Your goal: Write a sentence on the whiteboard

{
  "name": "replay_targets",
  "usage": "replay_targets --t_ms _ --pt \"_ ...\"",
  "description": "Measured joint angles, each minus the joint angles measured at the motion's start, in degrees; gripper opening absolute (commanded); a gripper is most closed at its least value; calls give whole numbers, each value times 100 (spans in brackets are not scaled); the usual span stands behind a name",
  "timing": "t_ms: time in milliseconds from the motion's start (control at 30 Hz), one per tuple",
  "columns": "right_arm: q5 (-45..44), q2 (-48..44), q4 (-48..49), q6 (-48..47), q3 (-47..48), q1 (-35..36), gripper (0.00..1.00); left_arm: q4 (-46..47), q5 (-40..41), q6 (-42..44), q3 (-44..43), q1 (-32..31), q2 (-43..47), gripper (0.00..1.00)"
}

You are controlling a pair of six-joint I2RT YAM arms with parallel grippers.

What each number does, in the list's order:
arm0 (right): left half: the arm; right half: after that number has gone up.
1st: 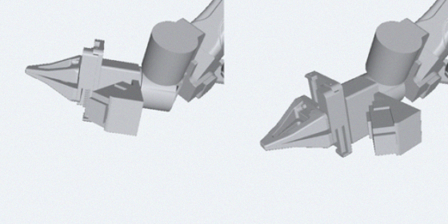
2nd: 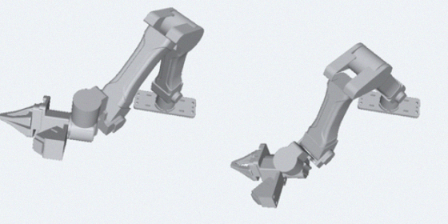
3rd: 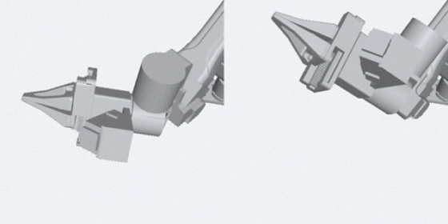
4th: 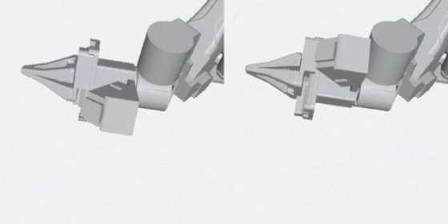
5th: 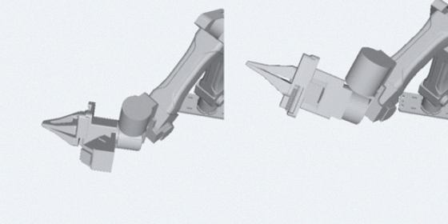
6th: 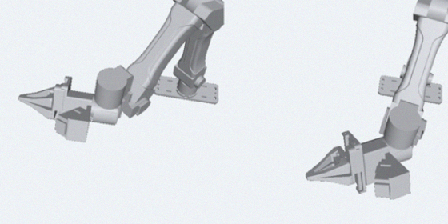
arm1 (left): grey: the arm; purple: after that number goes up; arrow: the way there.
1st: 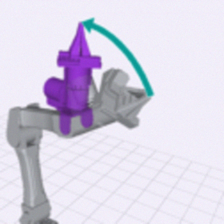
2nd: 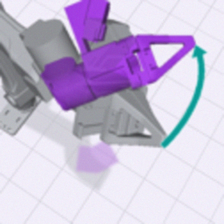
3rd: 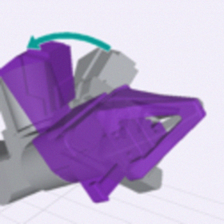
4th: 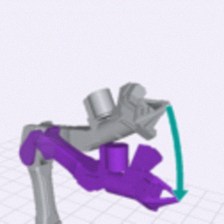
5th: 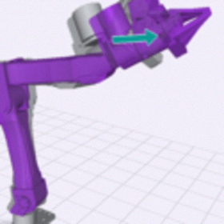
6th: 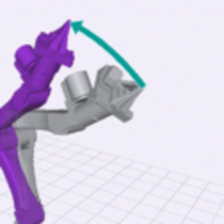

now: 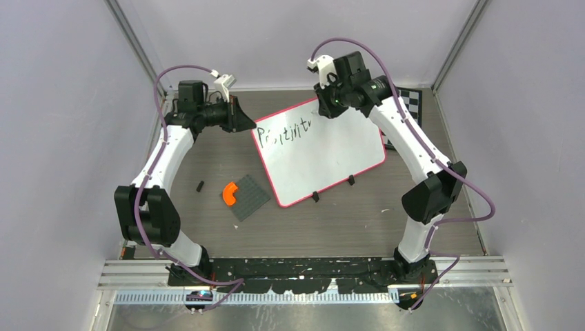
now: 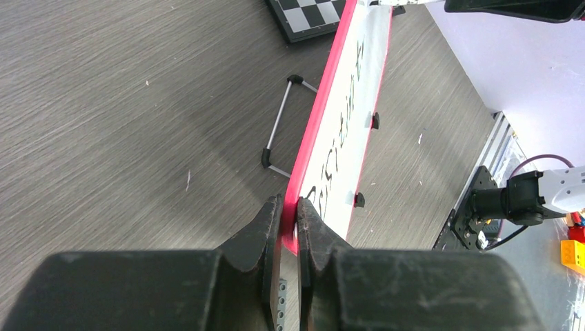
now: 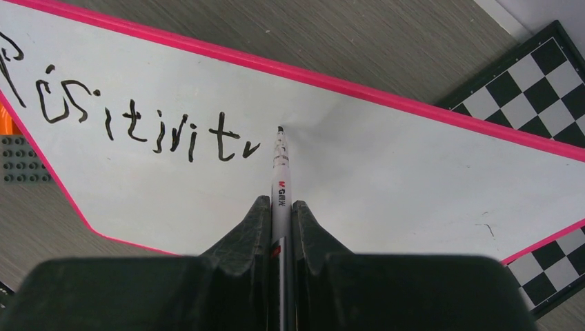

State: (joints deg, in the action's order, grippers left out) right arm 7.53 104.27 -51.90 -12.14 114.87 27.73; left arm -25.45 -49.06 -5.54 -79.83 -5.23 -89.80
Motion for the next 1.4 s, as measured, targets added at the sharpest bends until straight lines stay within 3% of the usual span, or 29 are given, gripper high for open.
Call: replay_targets --t_ms 633,1100,1400 --pt "149 -343 -48 48 -1185 79 0 -94 46 2 0 -7 0 0" --pt "378 -291 -66 48 -669 350 0 -256 -2 129 -166 -39 -72 0" --pt "824 -577 -358 98 -531 -295 0 -664 -48 629 -793 -79 -544 0"
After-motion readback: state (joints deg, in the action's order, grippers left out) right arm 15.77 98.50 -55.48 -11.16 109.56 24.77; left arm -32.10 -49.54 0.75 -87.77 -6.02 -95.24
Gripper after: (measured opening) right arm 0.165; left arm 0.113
